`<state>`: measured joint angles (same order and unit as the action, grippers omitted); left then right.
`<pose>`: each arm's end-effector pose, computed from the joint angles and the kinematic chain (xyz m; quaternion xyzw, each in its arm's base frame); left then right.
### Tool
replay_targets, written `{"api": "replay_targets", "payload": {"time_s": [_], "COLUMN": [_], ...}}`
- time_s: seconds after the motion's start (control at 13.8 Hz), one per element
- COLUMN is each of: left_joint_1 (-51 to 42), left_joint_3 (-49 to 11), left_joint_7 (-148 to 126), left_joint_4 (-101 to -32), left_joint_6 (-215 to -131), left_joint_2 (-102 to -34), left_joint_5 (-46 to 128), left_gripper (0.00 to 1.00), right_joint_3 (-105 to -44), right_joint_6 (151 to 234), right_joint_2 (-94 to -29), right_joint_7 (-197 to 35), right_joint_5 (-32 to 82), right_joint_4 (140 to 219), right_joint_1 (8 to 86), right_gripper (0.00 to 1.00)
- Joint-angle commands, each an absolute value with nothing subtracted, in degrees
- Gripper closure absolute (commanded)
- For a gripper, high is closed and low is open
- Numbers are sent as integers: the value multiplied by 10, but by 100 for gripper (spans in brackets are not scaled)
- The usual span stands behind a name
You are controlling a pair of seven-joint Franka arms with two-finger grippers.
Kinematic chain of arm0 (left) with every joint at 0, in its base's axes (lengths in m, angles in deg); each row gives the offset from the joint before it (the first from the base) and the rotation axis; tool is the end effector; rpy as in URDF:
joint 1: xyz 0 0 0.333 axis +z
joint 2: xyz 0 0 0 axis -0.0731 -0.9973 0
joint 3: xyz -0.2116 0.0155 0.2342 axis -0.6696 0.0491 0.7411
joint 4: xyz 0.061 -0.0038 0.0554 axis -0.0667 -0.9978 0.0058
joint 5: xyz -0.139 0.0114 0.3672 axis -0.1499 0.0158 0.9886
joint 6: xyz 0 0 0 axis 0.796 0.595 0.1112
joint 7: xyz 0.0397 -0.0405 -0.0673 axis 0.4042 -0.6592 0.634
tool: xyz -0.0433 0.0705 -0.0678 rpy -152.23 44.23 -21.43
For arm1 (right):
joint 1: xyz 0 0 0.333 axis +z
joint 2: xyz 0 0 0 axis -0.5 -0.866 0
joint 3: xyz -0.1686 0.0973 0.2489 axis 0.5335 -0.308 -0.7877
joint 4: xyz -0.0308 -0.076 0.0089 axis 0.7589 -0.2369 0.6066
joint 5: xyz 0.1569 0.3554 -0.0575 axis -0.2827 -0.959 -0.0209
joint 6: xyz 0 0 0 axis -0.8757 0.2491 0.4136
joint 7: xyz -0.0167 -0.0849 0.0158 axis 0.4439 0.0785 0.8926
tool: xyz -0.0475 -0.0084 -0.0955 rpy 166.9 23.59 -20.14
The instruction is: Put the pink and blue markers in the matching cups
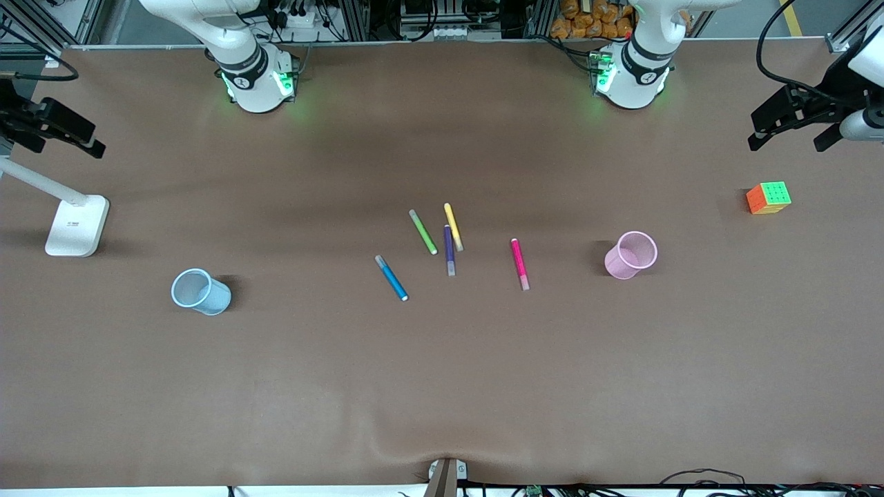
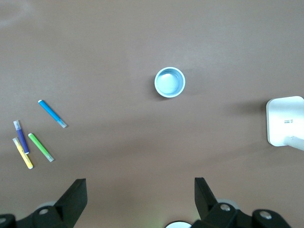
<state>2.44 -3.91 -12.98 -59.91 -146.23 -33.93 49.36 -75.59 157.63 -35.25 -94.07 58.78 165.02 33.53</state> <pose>0.5064 -0.0492 0.6729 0.9991 -0.0073 0.0418 0.0026 0.5204 -0.0026 0.6822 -0.9969 0.0733 0.0123 0.0270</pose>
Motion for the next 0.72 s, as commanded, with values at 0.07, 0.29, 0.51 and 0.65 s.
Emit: {"api": "replay_targets", "payload": {"time_s": [0.07,0.29,0.51,0.65], "left_joint_1": [18,18,18,18], "left_joint_3": [-34,-33,-33,-33], "left_joint_7": [-121,-127,-130,-128], "left_joint_4": [-581,-582,-583,-583], "left_joint_6": [-1448,-1448,-1448,-1448], "left_joint_2": [-347,-347,-347,-346], "left_joint_5": [493,488,488,488], "left_gripper": [0,0,0,0], "right_joint_3": [-760,-760,-760,-760], "right_joint_6": [1568,1568,1568,1567], "right_joint_2": [-358,-358,-358,-358], "right_joint_7": [-934,-934,-935,-935], "right_joint_5": [589,589,588,588], "right_joint_4": [1638,1638,1638,1638], "right_joint_1": [327,325,326,325], "right_gripper": [0,0,0,0]}}
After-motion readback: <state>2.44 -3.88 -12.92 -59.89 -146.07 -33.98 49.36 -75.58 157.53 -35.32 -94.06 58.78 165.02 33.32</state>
